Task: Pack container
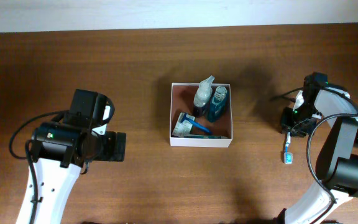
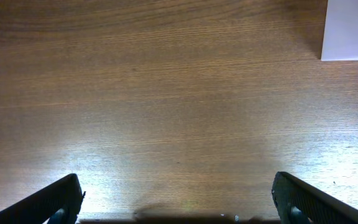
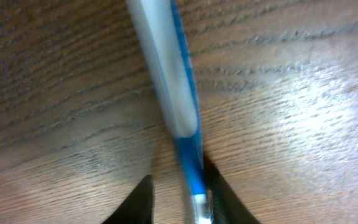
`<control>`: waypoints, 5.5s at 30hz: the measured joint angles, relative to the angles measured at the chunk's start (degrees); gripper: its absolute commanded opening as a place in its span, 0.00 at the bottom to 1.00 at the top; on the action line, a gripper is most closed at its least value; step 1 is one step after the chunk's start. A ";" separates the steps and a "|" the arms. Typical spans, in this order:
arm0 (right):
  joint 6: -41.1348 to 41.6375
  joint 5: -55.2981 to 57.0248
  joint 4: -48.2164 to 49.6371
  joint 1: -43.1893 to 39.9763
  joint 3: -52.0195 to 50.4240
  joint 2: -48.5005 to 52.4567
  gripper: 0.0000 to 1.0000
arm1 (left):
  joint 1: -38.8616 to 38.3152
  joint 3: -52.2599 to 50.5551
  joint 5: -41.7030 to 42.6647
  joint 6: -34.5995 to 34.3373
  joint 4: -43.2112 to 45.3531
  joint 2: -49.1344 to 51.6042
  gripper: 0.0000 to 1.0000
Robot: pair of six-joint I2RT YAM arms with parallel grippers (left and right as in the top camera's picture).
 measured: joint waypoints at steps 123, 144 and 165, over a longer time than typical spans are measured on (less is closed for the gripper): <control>-7.04 -0.22 14.84 17.73 -63.32 -112.19 0.99 | 0.00 0.00 0.00 0.02 -0.02 0.00 0.99; -6.99 -0.20 14.86 17.73 -63.32 -112.26 0.99 | 5.35 -1.01 -3.78 0.20 6.08 -28.48 0.99; -6.86 -0.22 14.86 17.68 -63.32 -112.41 0.99 | 9.20 -63.84 2.03 0.48 46.80 -67.95 0.99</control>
